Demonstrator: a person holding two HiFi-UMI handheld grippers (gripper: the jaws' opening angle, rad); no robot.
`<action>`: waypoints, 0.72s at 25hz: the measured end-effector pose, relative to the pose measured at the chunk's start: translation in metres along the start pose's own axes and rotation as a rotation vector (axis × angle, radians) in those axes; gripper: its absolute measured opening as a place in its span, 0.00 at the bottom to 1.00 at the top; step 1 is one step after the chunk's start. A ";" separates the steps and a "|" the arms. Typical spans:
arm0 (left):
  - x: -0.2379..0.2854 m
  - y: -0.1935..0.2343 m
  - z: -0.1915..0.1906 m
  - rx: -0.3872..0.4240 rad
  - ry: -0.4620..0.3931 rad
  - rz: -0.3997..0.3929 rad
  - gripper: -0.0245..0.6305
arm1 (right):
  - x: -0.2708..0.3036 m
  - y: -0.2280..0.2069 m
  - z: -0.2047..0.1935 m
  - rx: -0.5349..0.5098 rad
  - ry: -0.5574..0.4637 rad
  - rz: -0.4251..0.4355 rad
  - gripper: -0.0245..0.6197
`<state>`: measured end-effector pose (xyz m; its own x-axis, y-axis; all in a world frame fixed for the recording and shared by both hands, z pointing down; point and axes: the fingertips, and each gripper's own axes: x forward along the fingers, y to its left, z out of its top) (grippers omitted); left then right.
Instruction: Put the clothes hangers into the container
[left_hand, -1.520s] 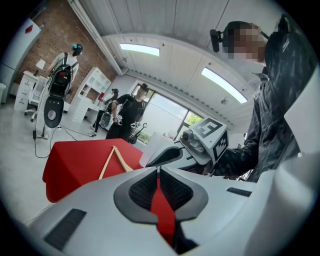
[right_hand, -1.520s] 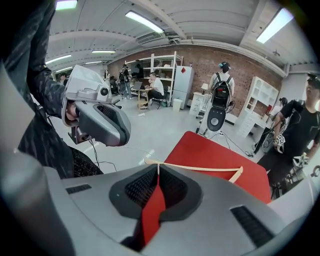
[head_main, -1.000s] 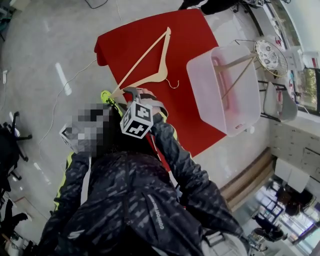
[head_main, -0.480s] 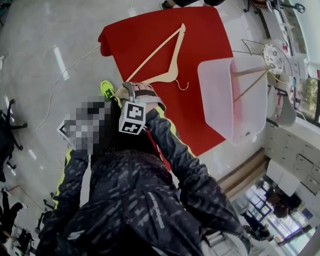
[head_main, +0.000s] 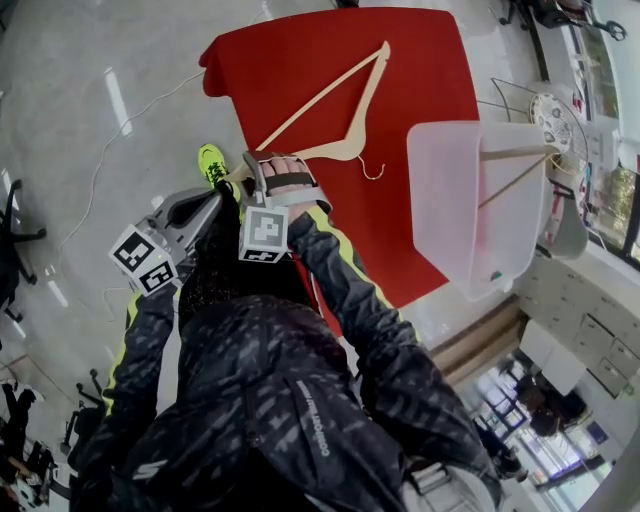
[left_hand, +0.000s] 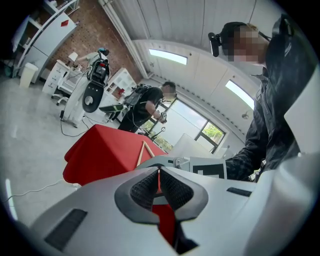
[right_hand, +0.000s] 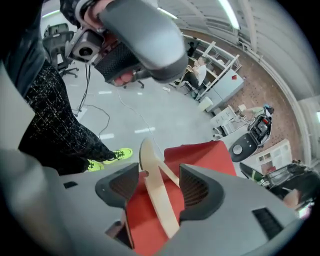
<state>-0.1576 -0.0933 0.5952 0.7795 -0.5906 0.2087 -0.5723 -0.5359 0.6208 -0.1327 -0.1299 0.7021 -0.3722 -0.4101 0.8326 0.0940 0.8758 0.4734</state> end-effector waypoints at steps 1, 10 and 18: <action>0.000 0.000 -0.001 -0.003 0.000 0.001 0.06 | 0.003 0.000 0.000 -0.011 0.007 -0.013 0.44; 0.001 0.001 -0.007 -0.016 -0.001 0.001 0.06 | 0.014 0.001 0.001 -0.035 -0.029 -0.113 0.37; 0.000 0.001 -0.004 -0.005 -0.011 -0.001 0.06 | -0.015 -0.031 0.013 0.018 -0.079 -0.186 0.34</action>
<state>-0.1574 -0.0914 0.5993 0.7775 -0.5963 0.1999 -0.5699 -0.5335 0.6250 -0.1422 -0.1479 0.6712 -0.4529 -0.5449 0.7056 0.0002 0.7914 0.6113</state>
